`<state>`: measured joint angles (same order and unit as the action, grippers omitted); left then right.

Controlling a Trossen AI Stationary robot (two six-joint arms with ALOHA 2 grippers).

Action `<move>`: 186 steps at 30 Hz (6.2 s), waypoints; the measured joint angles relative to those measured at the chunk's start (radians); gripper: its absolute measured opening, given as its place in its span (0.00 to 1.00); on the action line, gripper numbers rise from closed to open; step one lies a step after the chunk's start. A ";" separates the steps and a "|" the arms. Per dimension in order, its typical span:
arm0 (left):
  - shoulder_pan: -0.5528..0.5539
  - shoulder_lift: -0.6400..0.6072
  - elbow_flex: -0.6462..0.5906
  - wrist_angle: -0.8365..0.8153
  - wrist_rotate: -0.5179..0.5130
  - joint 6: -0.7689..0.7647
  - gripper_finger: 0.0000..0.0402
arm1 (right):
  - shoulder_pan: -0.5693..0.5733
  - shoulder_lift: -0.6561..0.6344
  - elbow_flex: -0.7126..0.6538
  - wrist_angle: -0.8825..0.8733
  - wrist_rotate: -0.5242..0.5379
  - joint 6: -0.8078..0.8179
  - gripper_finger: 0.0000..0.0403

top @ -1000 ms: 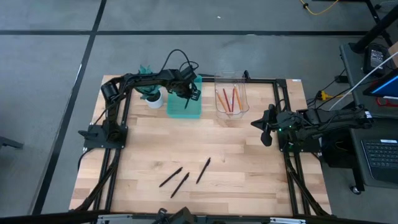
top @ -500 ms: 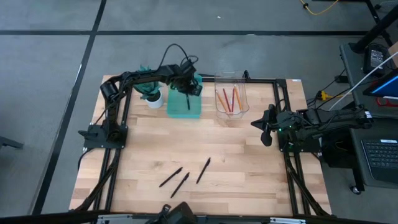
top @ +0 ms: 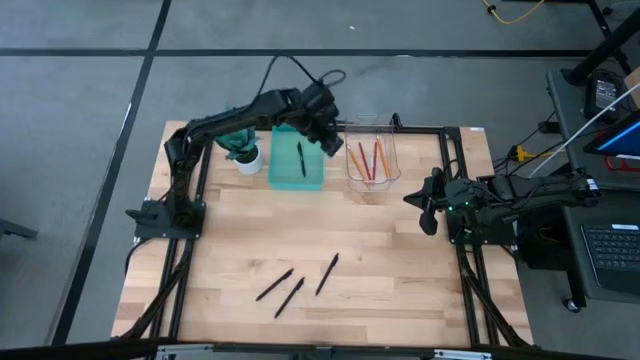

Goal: Sort pens & pencils
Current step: Put the left black pen into the green bin

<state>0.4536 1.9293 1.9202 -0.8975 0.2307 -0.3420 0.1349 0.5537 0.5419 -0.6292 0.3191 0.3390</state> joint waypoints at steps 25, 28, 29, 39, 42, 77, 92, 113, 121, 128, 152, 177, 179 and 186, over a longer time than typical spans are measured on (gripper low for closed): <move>-0.602 0.001 0.026 -0.674 -0.495 -0.151 0.34 | 0.000 0.000 0.000 0.000 0.000 0.130 0.05; -0.657 -0.022 -0.028 -0.669 -0.539 -0.196 0.34 | 0.000 0.000 0.000 0.000 0.000 0.130 0.05; -0.670 -0.036 -0.056 -0.673 -0.540 -0.207 0.34 | 0.000 0.000 0.000 0.000 0.000 0.130 0.05; -0.709 -0.306 -0.534 -0.583 -0.446 -0.458 0.34 | 0.000 0.000 0.000 0.006 -0.004 0.130 0.05; -0.718 -0.388 -0.649 -0.436 -0.450 -0.530 0.34 | 0.000 0.000 0.000 0.007 -0.004 0.127 0.05; -0.927 -0.133 -0.756 0.243 -0.180 -0.852 0.33 | 0.000 0.000 0.000 0.007 0.002 -0.007 0.05; -0.904 -0.041 -0.753 0.225 -0.157 -0.797 0.29 | 0.000 0.000 0.000 0.007 0.002 -0.007 0.05; -0.868 -0.007 -0.752 0.190 -0.146 -0.694 0.18 | 0.000 0.000 0.000 0.007 0.003 -0.007 0.05; -0.867 -0.007 -0.753 0.187 -0.153 -0.732 0.04 | 0.000 0.000 0.000 0.007 0.003 -0.007 0.05; -0.863 -0.003 -0.734 0.158 -0.159 -0.778 0.04 | 0.000 0.000 0.000 0.007 0.003 -0.007 0.05; -0.391 0.001 -0.130 -0.427 -0.506 -0.022 0.04 | 0.000 0.000 0.000 0.007 0.003 -0.010 0.05; 0.099 0.065 0.029 -0.306 -0.422 -0.300 0.04 | 0.000 0.000 0.000 0.007 0.003 -0.008 0.05; 0.097 0.099 0.028 -0.317 -0.419 -0.295 0.04 | 0.000 0.000 0.000 0.007 0.003 -0.007 0.05; 0.098 0.192 0.027 -0.315 -0.420 -0.270 0.04 | 0.000 0.000 0.000 0.008 0.002 -0.007 0.05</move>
<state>0.5518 2.1216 1.9472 -1.2125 -0.1889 -0.6118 0.1345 0.5541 0.5419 -0.6216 0.3216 0.3325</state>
